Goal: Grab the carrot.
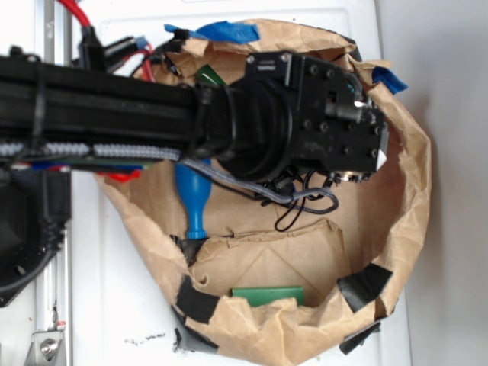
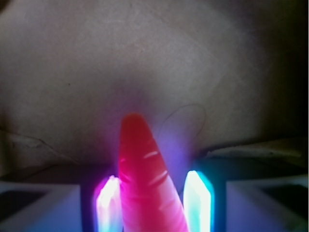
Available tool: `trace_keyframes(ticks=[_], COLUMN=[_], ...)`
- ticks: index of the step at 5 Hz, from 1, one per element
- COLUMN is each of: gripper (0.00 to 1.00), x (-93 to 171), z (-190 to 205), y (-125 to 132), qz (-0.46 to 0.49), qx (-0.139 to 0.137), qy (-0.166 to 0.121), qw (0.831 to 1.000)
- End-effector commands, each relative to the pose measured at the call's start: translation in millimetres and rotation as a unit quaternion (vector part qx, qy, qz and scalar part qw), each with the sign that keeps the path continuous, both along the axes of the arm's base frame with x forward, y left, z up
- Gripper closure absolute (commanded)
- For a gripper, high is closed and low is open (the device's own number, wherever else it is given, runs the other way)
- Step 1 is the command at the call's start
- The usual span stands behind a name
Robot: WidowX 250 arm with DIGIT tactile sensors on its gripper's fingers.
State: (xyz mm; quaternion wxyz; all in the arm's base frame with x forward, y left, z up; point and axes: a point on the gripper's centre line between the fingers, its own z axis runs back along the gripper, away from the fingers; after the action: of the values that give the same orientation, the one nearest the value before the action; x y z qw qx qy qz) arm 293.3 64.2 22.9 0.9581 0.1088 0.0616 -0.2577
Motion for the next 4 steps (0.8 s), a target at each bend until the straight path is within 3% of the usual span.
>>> trace_keyframes(ticks=[1,3,4], gripper=[1.00,1.00,1.00], x=[-6,-25,-32], z=[77,122,143], y=[-25,-57,-52], qz=[0.051,0.207,0.238], qx=[-0.025,-0.052,-0.085], qy=[-0.106,-0.111,-0.139], qw=[0.993,0.971,0.957])
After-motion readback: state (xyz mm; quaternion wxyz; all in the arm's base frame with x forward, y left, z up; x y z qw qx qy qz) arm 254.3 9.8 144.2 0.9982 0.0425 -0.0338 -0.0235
